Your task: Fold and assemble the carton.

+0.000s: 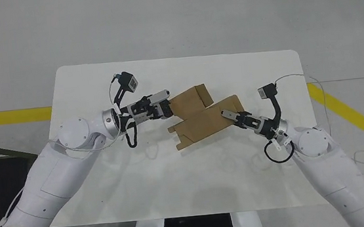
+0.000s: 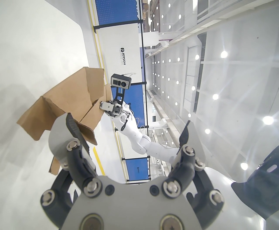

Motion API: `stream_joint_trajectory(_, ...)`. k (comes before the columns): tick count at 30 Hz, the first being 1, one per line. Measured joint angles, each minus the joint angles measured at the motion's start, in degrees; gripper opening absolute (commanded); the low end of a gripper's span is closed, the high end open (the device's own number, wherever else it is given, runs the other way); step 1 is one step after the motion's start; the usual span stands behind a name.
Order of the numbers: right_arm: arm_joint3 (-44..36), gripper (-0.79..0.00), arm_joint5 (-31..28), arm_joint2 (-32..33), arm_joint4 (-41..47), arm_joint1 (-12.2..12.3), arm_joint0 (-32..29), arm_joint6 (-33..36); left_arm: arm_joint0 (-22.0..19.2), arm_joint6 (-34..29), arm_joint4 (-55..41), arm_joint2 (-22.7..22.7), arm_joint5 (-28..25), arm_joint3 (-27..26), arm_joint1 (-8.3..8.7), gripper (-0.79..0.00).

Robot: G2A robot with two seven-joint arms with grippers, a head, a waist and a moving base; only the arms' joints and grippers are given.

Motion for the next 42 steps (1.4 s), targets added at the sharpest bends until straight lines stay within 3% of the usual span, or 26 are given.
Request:
stream_joint_trajectory(17, 0.19, -0.785, -0.26, -0.37, 0.80, -0.72, 1.04, 0.97, -0.65, -0.20, 6.57, 1.06, 0.62, 3.46, -1.60, -0.003)
stream_joint_trajectory(28, 1.23, -0.785, -0.50, -0.25, 1.03, -1.06, 1.44, 1.71, 0.35, -1.48, 8.88, -0.43, 1.71, 4.23, -1.89, -0.394)
stream_joint_trajectory(36, 1.44, -0.785, -0.39, -0.66, 1.34, -1.39, 1.83, 2.39, 2.58, -2.79, 10.94, -2.17, 2.54, 3.55, -1.63, -0.428)
stream_joint_trajectory(42, 1.86, -0.785, -0.51, -0.78, 1.36, -1.61, 2.11, 2.62, 3.45, -3.10, 11.96, -3.15, 3.03, 3.25, -1.64, -0.594)
